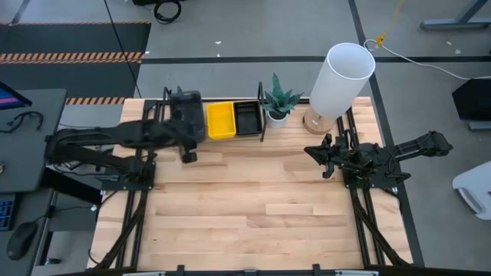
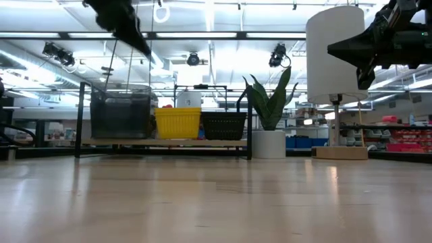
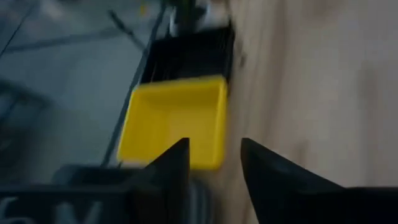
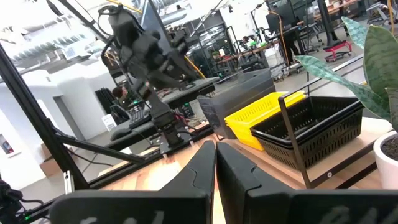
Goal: Stack baskets on shelf by color
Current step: Return to Home Position
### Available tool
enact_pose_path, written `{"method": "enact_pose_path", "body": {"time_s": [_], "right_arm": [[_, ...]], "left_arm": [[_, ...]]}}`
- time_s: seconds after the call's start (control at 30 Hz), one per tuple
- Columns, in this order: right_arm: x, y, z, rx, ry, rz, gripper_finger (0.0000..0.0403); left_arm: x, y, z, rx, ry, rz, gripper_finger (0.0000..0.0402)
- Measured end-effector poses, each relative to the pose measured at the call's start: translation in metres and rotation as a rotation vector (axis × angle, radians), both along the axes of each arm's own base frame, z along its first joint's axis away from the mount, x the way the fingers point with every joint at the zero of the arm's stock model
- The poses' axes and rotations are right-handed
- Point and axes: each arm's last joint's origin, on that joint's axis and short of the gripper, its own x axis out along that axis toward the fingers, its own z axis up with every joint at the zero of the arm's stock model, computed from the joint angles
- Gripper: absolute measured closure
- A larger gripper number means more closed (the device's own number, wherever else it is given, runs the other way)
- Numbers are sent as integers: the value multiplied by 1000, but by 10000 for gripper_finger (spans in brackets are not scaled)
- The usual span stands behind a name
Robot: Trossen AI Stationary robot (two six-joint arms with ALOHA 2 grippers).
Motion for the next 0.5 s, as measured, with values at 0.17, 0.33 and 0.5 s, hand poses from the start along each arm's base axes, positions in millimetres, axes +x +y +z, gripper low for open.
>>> {"method": "enact_pose_path", "body": {"time_s": [0.17, 0.33, 0.5], "right_arm": [[0, 0, 0, 0, -2, 0, 384], [0, 0, 0, 0, -1, 0, 384], [0, 0, 0, 0, 0, -1, 384]], "left_arm": [[-35, -7, 6, -106, -358, -74, 288], [-61, -13, 1, -186, -752, -195, 343], [-79, -17, -19, -227, -980, -297, 395]]}}
